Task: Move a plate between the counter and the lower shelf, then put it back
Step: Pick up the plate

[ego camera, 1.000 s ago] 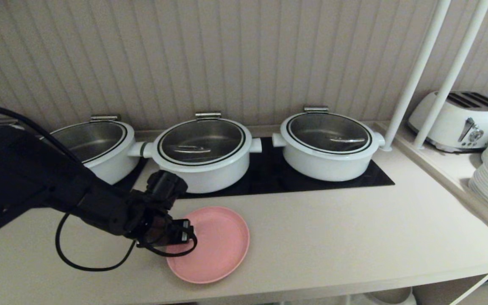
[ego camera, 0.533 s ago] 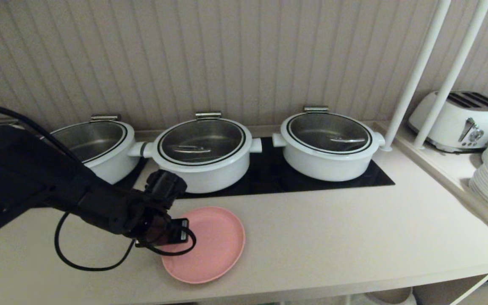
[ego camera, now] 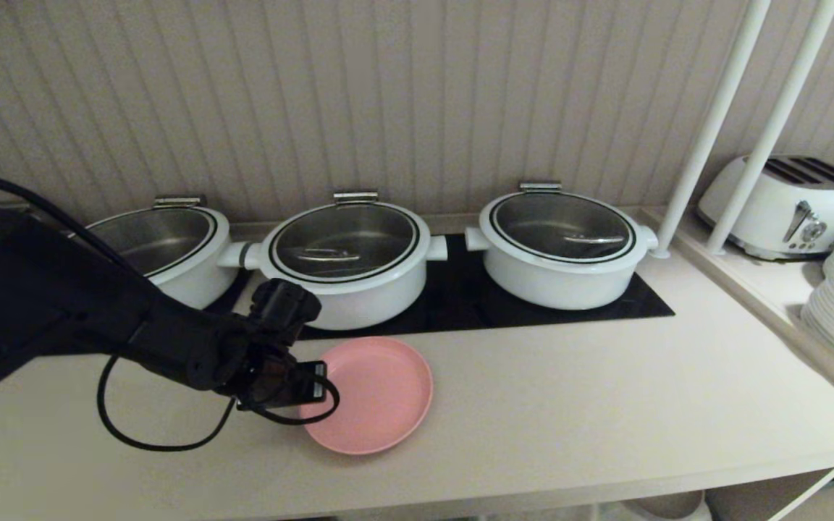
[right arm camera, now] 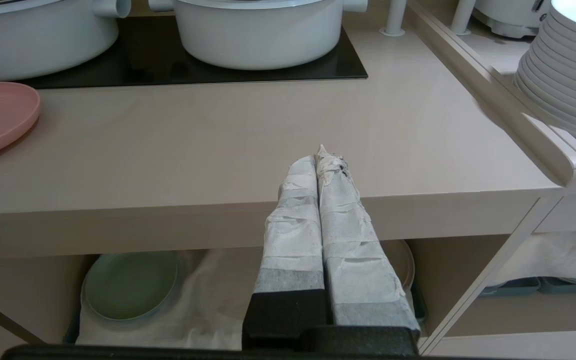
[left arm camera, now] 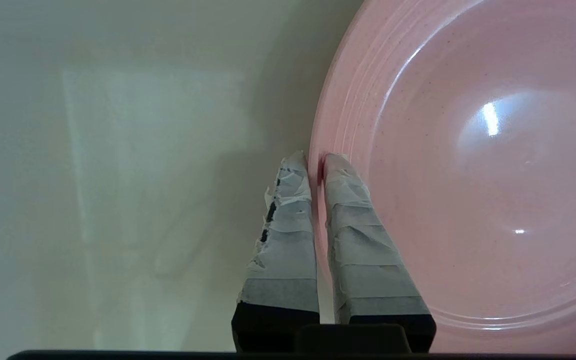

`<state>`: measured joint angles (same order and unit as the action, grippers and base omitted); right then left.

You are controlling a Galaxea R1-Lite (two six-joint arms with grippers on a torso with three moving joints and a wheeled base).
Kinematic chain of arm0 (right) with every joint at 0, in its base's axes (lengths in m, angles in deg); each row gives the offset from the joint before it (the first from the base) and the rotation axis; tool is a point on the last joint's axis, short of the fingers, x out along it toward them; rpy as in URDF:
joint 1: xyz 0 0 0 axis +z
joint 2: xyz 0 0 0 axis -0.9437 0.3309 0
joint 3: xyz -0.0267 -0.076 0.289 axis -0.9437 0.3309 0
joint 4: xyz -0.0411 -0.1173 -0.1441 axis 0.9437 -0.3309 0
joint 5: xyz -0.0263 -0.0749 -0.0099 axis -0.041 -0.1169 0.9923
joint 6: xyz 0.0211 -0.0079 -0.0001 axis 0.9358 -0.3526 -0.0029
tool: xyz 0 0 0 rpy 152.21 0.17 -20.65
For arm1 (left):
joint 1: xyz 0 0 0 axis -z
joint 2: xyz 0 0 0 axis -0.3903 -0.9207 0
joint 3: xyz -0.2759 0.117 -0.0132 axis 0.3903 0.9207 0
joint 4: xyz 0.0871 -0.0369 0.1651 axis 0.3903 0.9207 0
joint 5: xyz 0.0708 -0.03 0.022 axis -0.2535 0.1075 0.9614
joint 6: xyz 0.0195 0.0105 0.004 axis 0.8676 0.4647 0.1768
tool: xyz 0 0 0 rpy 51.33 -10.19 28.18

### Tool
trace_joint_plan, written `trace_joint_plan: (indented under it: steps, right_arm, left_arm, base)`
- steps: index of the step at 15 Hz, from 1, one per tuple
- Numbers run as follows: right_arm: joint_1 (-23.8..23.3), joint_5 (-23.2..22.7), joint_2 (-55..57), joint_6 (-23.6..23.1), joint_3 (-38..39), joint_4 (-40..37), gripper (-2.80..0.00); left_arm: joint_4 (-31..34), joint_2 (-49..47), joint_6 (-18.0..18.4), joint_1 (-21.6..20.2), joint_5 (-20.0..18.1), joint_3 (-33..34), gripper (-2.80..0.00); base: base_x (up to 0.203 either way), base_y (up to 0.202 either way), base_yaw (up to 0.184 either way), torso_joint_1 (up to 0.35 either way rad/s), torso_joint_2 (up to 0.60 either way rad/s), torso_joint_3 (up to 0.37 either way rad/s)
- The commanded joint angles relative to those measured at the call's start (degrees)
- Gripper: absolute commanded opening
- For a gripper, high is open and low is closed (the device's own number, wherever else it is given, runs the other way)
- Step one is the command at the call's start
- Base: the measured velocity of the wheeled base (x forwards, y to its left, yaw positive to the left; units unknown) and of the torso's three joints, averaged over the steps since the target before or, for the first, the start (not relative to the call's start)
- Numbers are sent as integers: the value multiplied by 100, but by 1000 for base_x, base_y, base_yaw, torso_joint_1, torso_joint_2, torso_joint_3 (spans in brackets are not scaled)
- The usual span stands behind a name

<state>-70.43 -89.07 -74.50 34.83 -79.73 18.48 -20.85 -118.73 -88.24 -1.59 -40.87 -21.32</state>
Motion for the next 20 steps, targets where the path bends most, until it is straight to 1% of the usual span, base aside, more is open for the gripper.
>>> trace_joint_plan:
  steps: [1,5,8,11,12,14,19,20]
  right_arm:
    - [10,-3,7,-1,0,0,-280]
    - [2,-3,7,-1,0,1,-280]
    - [2,-3,7,-1,0,0,-280]
    - [2,-3,7,-1,0,0,-280]
    - [2,-3,7,-1,0,0,-280]
    - [2,-3,7,-1,0,0,-280]
    - [2,-3,7,-1,0,0,-280]
    - [3,-3,7,-1,0,0,-280]
  left_arm:
    - [0,80,-17,-2,6,8,-280]
    - [24,215,-41,2,-13,126,-280]
    - [24,345,-87,-2,-28,365,-280]
    - [20,508,-287,6,-39,588,-280]
    - [23,586,-328,-1,-113,630,-280]
    - [25,747,-527,4,-269,711,-280]
    - [12,1093,-633,-2,-302,1209,-280]
    - [9,1170,-775,-2,-338,1285,-280]
  base:
    - [0,0,0,0,0,0]
    - [0,0,0,0,0,0]
    - [0,0,0,0,0,0]
    - [0,0,0,0,0,0]
    - [0,0,0,0,0,0]
    - [0,0,0,0,0,0]
    - [0,0,0,0,0,0]
    - [0,0,0,0,0,0]
